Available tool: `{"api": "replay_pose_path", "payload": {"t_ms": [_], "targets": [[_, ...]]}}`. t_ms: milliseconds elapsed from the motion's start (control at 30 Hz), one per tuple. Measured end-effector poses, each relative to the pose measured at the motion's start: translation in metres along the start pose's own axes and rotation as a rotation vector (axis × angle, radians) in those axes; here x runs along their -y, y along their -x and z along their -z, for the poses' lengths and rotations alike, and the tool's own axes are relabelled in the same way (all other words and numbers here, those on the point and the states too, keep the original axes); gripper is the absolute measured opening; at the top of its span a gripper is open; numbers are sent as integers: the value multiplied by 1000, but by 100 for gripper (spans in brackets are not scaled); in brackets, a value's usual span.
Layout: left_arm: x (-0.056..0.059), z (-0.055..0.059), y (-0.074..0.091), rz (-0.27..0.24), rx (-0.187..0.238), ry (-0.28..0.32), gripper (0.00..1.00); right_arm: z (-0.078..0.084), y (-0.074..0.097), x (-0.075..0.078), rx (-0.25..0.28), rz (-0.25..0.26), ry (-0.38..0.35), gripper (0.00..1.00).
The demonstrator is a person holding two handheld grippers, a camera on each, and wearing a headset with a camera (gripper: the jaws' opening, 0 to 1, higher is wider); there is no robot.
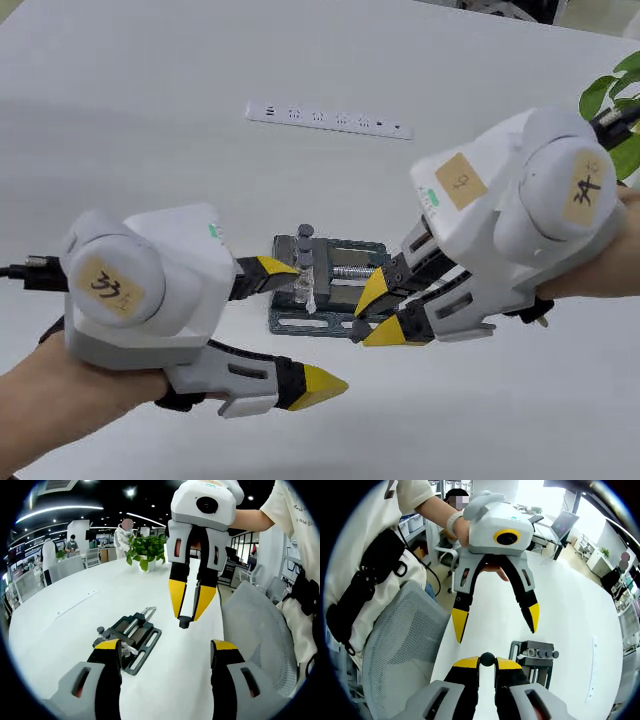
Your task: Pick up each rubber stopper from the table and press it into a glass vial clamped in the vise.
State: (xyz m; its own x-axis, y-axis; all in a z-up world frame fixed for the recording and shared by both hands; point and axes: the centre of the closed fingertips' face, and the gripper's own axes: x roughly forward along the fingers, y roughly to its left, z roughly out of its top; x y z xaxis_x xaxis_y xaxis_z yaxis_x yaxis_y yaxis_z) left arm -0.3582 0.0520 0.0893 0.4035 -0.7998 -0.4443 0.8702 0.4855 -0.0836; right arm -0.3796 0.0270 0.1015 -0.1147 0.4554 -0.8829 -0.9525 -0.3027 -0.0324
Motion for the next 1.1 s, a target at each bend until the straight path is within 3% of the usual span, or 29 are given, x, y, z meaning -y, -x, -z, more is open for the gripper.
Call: {"api": "replay_pose_path", "payload": {"t_ms": [300,567,867,1100], "targets": [[-27,22,8,-129,-22,70,99,5,-5,6,-8,-11,1,6],[-46,45,20,-184,-32,124,99,12,-13,16,-29,-19,17,6],[-60,53,34,-249,-24,169,99,21,-24,47,-79,-21,59,6],[-64,56,38,-266,-26,186,99,28,-30,68,-110,-14,82,6]]}}
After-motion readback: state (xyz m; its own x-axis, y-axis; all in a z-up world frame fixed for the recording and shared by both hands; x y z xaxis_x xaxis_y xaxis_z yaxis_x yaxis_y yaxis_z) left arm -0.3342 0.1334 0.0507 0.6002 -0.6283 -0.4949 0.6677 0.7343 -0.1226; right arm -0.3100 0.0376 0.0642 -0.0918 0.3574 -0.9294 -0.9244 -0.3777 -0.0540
